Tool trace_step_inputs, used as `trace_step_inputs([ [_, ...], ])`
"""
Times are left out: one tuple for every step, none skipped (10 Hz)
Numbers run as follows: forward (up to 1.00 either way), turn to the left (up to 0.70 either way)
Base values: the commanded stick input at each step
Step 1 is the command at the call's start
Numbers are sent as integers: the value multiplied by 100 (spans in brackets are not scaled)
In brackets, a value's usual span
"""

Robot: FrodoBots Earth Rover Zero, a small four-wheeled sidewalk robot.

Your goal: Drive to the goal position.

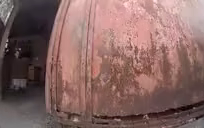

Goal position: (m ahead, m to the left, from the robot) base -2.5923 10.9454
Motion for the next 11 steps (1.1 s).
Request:
trace_step_inputs([
  [6, 0],
  [5, 0],
  [6, 0],
  [5, 0],
  [6, 0],
  [5, 0],
  [5, 0],
  [5, 0],
  [6, 0],
  [6, 0],
  [6, 0],
])
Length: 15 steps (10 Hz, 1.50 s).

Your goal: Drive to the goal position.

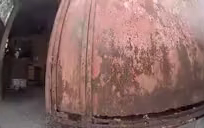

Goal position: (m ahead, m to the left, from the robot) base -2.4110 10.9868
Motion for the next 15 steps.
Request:
trace_step_inputs([
  [6, 0],
  [6, 0],
  [5, 0],
  [6, 0],
  [6, 0],
  [5, 0],
  [6, 0],
  [5, 0],
  [5, 0],
  [6, 0],
  [6, 0],
  [5, 0],
  [5, 0],
  [6, 0],
  [6, 0],
])
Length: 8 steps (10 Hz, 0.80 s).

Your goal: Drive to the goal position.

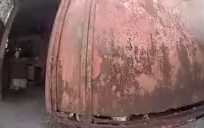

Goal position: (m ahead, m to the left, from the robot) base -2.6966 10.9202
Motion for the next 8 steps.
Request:
trace_step_inputs([
  [5, 0],
  [5, 0],
  [5, 0],
  [5, 0],
  [5, 0],
  [6, 0],
  [5, 0],
  [6, 0],
])
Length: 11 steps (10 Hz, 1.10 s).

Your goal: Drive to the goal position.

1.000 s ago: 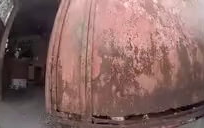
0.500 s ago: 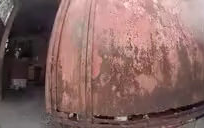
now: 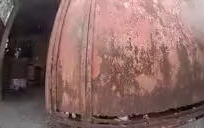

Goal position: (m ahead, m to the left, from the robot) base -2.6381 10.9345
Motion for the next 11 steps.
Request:
trace_step_inputs([
  [5, 0],
  [5, 0],
  [5, 0],
  [6, 0],
  [5, 0],
  [6, 0],
  [6, 0],
  [6, 0],
  [6, 0],
  [6, 0],
  [5, 0],
])
